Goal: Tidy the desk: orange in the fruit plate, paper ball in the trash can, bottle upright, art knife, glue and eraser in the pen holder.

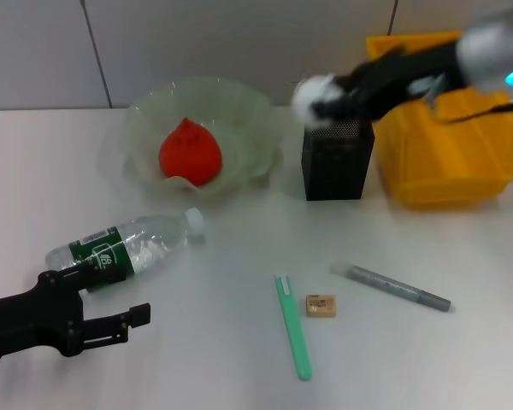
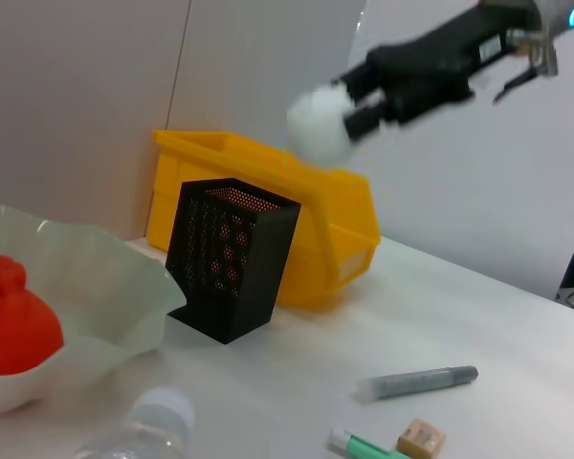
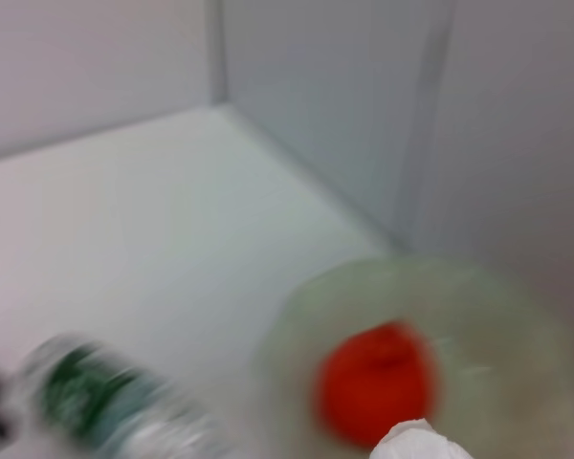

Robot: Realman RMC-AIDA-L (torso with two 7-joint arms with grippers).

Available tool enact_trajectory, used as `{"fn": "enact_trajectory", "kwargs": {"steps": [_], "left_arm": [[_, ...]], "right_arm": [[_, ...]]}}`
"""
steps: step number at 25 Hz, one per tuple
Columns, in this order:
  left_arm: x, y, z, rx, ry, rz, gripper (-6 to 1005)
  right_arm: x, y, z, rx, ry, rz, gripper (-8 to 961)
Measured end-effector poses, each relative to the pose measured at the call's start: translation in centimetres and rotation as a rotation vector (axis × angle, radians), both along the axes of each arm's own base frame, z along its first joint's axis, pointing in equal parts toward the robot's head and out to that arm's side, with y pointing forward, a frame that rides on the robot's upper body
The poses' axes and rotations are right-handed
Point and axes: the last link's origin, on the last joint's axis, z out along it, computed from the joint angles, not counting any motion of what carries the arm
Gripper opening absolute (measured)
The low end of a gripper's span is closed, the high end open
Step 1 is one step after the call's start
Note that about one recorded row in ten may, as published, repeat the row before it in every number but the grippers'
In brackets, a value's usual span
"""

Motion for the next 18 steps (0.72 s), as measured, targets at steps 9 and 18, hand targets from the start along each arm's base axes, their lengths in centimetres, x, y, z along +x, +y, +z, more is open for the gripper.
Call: {"fn": "enact_trajectory", "kwargs": {"steps": [9,18], "left_arm": [[0.1,0.0,-0.1,-0.003,-0.005,0.004,827],[0.3,0.2,0.0,-0.003,-0.005,-0.002,827]], "right_arm": [[4.6,2.6,7.2,0.298,0.081,-0.195,458],[8.8,4.1,7.2,0.371,0.066,-0.346,469]]}}
